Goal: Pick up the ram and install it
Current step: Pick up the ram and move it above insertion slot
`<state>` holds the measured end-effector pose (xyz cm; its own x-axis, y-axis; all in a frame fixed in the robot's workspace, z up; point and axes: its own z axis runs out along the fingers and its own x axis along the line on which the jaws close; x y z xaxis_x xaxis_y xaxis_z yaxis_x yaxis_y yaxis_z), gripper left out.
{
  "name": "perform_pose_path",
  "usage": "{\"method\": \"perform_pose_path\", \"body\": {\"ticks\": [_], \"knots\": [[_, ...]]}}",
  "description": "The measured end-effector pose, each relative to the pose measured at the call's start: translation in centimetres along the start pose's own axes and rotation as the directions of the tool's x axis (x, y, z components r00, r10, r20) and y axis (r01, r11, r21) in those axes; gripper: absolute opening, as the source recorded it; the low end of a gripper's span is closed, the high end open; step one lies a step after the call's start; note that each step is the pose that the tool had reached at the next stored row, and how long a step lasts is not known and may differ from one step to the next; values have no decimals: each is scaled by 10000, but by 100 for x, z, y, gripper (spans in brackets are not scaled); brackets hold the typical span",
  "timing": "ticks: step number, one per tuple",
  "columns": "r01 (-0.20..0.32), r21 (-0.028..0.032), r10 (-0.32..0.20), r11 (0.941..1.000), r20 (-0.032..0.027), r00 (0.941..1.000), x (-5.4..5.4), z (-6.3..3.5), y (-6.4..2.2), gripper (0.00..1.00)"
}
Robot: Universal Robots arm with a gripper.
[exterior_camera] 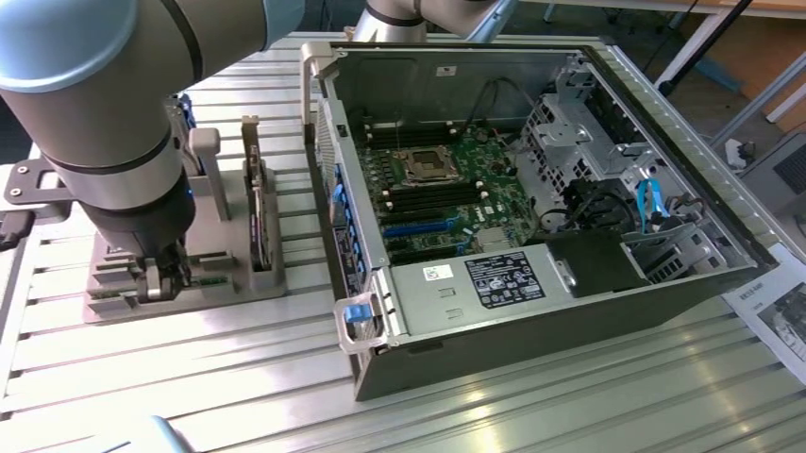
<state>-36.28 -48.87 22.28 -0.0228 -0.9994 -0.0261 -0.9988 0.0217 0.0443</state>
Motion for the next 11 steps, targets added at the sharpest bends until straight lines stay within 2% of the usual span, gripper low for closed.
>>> {"method": "perform_pose_path", "body": {"ticks": [11], "knots": [[1, 0, -1, 10000, 7, 10000, -4, -150, 7, 12]]}}
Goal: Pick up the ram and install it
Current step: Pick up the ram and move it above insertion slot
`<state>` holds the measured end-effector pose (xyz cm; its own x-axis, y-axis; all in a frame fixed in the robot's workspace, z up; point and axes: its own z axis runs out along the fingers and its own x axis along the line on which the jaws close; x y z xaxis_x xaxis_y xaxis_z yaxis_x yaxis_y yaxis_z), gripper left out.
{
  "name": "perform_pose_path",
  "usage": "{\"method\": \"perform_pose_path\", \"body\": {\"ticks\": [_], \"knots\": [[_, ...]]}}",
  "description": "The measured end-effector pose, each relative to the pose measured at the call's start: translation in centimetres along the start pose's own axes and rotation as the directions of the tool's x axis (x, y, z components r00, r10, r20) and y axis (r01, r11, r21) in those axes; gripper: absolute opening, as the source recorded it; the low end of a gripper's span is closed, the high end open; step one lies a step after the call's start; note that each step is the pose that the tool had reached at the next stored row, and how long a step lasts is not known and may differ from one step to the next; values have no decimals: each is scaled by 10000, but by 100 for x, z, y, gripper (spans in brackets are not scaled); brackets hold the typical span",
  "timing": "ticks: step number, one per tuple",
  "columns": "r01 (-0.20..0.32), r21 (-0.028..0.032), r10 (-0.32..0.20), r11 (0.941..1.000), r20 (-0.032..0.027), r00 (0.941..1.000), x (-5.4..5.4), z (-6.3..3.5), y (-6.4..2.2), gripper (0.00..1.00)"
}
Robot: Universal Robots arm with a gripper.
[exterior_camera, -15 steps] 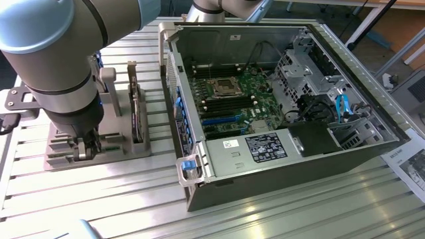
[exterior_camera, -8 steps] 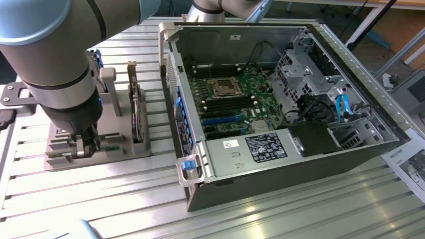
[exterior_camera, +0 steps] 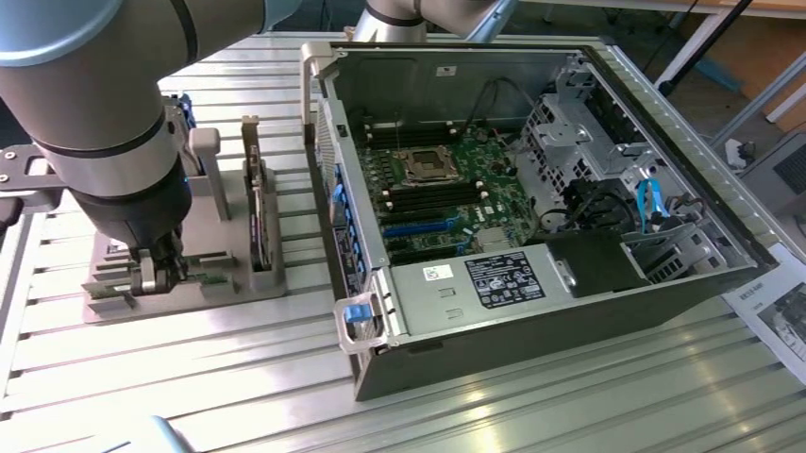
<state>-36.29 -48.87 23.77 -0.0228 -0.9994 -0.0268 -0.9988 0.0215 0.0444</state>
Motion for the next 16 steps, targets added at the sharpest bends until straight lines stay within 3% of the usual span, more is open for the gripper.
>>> {"method": "perform_pose_path", "body": {"ticks": [16], "knots": [[3, 0, -3, 10000, 3, 10000, -7, -245, 9, 12]]}}
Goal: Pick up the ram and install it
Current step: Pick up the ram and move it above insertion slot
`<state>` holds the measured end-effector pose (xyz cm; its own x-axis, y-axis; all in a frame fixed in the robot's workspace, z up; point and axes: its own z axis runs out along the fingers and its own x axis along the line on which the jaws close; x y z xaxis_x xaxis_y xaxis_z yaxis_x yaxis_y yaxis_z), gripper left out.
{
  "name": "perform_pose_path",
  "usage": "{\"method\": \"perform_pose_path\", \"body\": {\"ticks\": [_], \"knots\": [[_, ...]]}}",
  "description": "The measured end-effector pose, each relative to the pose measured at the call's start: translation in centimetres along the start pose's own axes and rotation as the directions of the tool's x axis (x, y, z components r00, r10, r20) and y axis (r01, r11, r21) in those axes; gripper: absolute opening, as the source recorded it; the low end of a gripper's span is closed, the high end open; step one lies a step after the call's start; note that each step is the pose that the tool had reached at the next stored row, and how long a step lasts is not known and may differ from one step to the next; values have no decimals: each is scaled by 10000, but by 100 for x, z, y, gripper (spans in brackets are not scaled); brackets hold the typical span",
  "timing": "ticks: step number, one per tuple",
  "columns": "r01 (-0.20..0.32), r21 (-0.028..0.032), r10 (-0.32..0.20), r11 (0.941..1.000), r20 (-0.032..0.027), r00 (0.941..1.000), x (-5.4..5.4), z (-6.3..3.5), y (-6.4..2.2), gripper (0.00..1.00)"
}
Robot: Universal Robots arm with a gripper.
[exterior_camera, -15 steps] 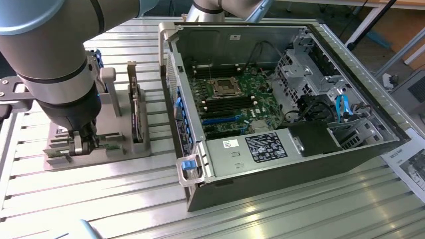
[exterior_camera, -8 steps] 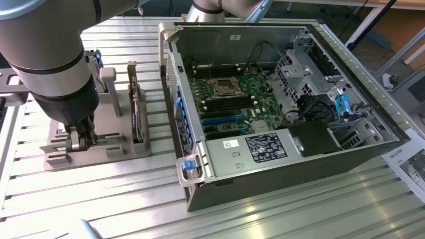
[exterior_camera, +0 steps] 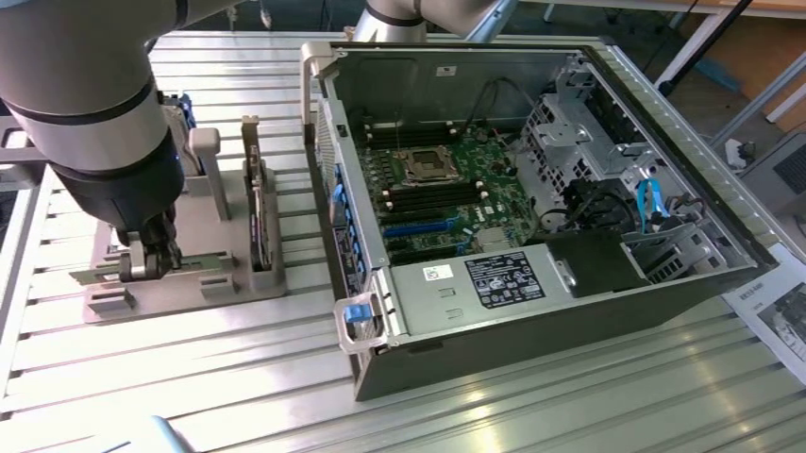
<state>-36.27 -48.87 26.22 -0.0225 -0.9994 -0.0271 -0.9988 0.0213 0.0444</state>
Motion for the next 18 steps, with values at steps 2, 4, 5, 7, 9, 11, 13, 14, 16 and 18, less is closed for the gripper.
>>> {"method": "perform_pose_path", "body": {"ticks": [2, 4, 5, 7, 9, 11, 13, 14, 16, 18], "knots": [[1, -1, -1, 10000, -1, 10000, -1, -38, 1, 12], [0, 0, 0, 10000, 0, 10000, -3, -88, 3, 12], [0, 0, 0, 10000, 0, 10000, -3, -103, 3, 12], [1, -1, -1, 10000, 0, 10000, -4, -141, 4, 12], [1, 0, -1, 10000, 1, 10000, -5, -173, 5, 12], [2, 0, -2, 10000, 3, 10000, -6, -209, 6, 12], [3, 0, -3, 10000, 4, 10000, -7, -252, 6, 12], [2, 0, -2, 10000, 5, 10000, -7, -272, 6, 12], [3, 0, -3, 10000, 7, 10000, -9, -320, 7, 12], [2, 0, -2, 10000, 9, 10000, -10, -359, 9, 12]]}}
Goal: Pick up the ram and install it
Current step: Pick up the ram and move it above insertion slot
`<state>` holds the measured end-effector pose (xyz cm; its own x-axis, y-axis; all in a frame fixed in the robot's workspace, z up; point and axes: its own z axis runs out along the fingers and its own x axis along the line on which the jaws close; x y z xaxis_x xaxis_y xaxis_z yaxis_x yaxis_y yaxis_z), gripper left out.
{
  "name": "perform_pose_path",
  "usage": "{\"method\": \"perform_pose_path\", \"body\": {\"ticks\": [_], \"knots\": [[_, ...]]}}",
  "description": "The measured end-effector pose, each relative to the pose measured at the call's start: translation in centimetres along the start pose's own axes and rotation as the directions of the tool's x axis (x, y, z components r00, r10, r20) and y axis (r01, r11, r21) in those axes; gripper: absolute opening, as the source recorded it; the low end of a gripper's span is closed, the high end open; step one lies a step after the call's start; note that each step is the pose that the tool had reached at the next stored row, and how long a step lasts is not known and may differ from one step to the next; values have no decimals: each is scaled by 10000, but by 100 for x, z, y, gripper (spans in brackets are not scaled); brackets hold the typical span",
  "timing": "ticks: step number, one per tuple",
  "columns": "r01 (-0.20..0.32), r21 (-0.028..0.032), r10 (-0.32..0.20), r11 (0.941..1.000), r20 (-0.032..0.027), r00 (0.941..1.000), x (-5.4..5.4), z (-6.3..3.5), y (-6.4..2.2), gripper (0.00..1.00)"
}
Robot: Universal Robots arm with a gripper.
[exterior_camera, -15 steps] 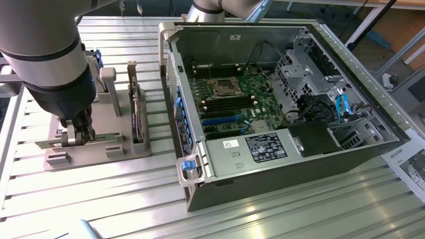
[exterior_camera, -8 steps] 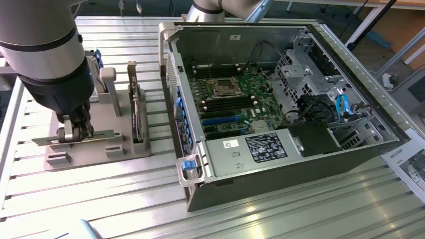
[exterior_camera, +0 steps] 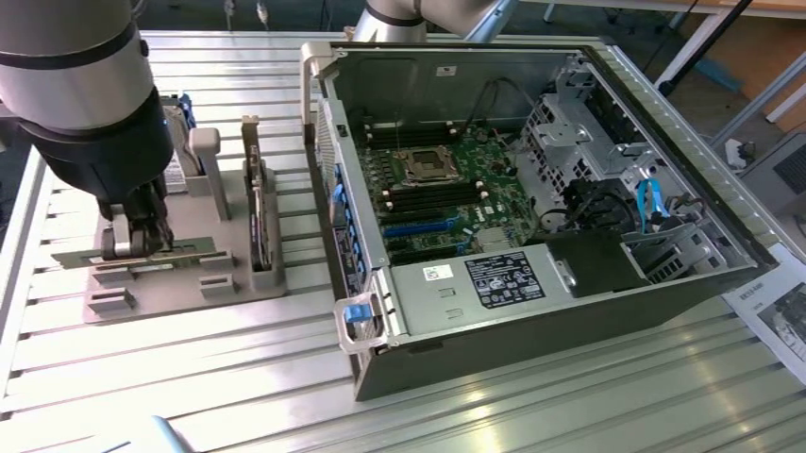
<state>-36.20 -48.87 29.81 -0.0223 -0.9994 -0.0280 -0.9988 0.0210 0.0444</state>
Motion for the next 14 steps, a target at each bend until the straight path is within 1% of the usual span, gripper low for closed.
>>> {"method": "perform_pose_path", "body": {"ticks": [10, 14], "knots": [[1, -1, -1, 10000, 16, 10000, -6, -200, 4, 12], [2, -1, -2, 10000, 30, 10000, -8, -305, 6, 12]]}}
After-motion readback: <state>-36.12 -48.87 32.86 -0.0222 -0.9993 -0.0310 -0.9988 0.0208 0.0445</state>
